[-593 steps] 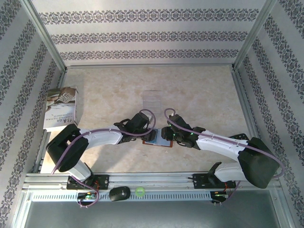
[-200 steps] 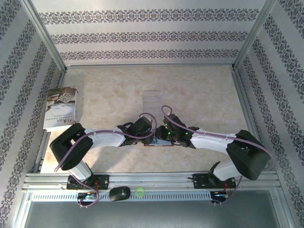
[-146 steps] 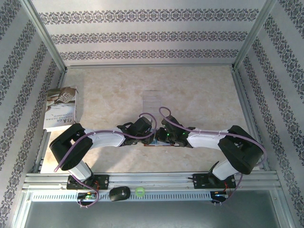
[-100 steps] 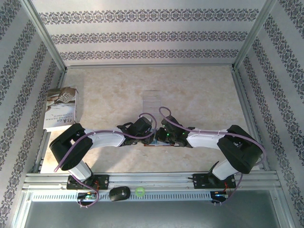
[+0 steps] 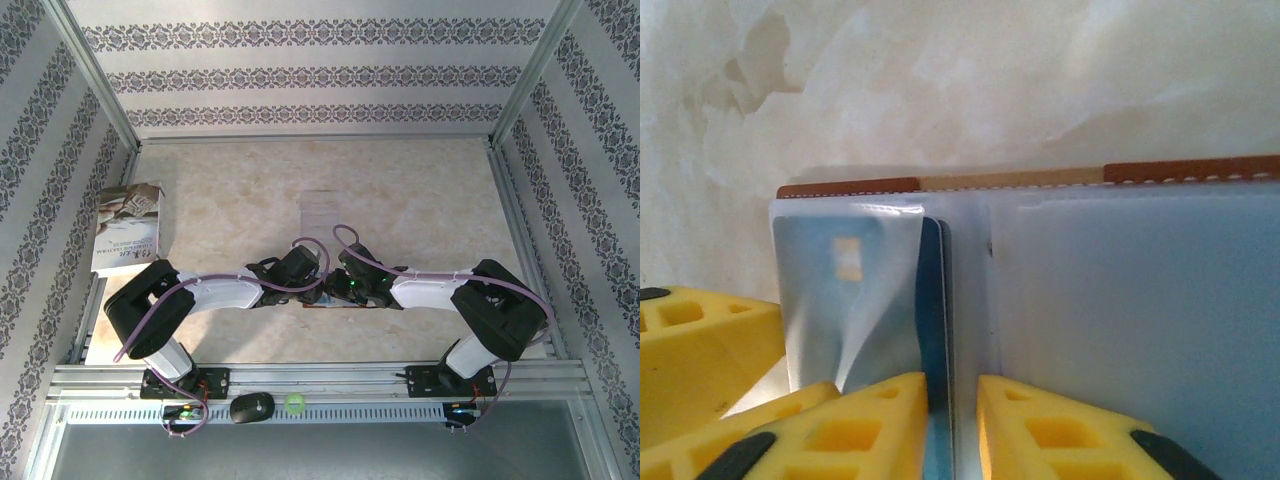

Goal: Take the credit cards out of the card holder

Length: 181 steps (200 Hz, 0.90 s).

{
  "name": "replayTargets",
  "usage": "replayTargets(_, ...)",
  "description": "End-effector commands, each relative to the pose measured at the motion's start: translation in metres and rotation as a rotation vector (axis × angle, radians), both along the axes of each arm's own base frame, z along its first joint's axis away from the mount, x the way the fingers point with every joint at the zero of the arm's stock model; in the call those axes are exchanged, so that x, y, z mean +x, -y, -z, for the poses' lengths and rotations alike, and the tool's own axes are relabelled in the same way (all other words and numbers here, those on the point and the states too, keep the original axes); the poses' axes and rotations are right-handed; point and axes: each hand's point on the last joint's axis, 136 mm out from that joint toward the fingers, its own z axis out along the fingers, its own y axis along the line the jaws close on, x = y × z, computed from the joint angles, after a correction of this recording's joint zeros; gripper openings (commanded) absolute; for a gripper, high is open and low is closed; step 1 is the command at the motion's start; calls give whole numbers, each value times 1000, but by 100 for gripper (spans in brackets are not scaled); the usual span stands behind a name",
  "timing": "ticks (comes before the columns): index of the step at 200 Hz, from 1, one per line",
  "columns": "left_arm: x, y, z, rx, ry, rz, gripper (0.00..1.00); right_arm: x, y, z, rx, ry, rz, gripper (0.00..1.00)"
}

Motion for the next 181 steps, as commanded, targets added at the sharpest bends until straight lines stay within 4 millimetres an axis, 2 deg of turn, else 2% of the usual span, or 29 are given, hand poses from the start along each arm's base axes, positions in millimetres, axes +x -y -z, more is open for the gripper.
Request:
replayTargets(1,-13,3,5,-5,-39,30,41,-7,-6,8,-10,-52,-40,28)
replayTargets(37,-12,0,3,-7,-28,19,43,-9,1,18,-105,-81,-49,21)
replayTargets(76,-7,-13,1,-11,-23,-27,46,-4,23,10,-321,-4,-63,19)
replayTargets(97,-7,-14,3,-14,-27,-32,48,-5,33,13,-402,9,-67,19)
replayTargets(131,-5,-17,4,-22,-34,-42,49,-6,41,13,-426,15,-42,20)
replayTargets(163,-4,-19,0,-29,-29,-41,50,-3,48,3,-433,53,-18,23)
replayTargets(181,-5,-17,-8,-46,-16,-32,53,-1,46,-8,-416,78,-18,28)
